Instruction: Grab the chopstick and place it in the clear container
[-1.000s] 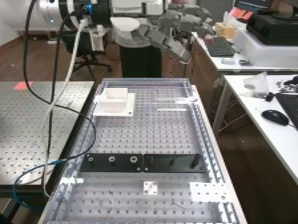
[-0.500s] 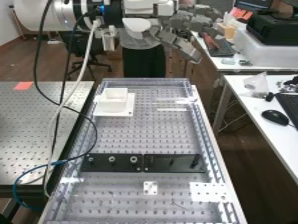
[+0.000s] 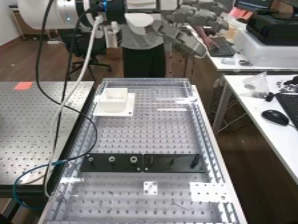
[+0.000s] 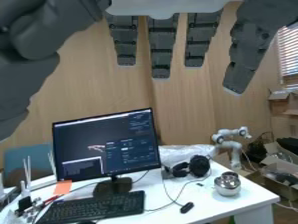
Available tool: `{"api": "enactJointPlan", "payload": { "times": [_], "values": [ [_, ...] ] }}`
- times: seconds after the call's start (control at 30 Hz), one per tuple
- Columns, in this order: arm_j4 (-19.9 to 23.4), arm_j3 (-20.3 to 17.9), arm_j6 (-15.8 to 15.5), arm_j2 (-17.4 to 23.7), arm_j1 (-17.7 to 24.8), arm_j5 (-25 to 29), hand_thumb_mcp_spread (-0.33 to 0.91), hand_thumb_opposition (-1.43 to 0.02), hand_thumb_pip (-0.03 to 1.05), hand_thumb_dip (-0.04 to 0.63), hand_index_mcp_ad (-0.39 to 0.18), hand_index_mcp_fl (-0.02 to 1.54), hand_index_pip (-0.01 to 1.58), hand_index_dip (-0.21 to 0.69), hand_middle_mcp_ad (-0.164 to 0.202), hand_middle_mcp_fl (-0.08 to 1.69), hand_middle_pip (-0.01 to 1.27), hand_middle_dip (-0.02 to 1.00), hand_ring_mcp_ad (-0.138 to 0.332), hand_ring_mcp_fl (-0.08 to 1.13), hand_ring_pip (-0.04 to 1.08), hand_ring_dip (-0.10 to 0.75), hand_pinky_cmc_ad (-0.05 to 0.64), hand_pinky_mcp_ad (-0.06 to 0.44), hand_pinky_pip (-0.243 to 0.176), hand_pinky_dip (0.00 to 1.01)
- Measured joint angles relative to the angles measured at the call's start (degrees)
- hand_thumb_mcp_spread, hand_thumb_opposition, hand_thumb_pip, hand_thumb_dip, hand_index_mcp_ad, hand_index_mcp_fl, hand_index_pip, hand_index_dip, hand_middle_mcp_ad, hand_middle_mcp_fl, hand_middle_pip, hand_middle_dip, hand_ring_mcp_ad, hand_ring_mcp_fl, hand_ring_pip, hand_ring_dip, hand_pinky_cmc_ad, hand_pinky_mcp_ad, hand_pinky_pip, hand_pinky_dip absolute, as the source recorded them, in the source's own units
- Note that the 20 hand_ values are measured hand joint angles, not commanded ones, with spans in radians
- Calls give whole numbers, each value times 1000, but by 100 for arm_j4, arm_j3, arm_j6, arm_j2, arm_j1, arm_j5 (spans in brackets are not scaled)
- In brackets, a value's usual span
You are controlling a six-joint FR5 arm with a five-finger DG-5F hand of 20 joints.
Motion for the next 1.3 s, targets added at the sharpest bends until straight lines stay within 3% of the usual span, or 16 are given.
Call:
{"api": "enactJointPlan", "payload": {
  "times": [0.73, 1.17, 1.3],
  "values": [
    [19, 44, 35, -49, -49, -197, -16, -665, 607, -16, -89, 56, 94, 290, 68, 136, 120, 389, 150, 12, 115, 265, 511, 417, -45, 374],
    [-119, 72, 2, -39, 8, -143, -14, -682, 614, -17, -93, 58, 101, 281, 68, 136, 120, 389, 150, 12, 115, 262, 511, 414, -45, 374],
    [-189, 91, 44, -44, 36, 92, -14, -681, 616, -17, -93, 58, 101, 281, 70, 136, 120, 389, 150, 12, 115, 262, 511, 417, -45, 374]
  ]
}}
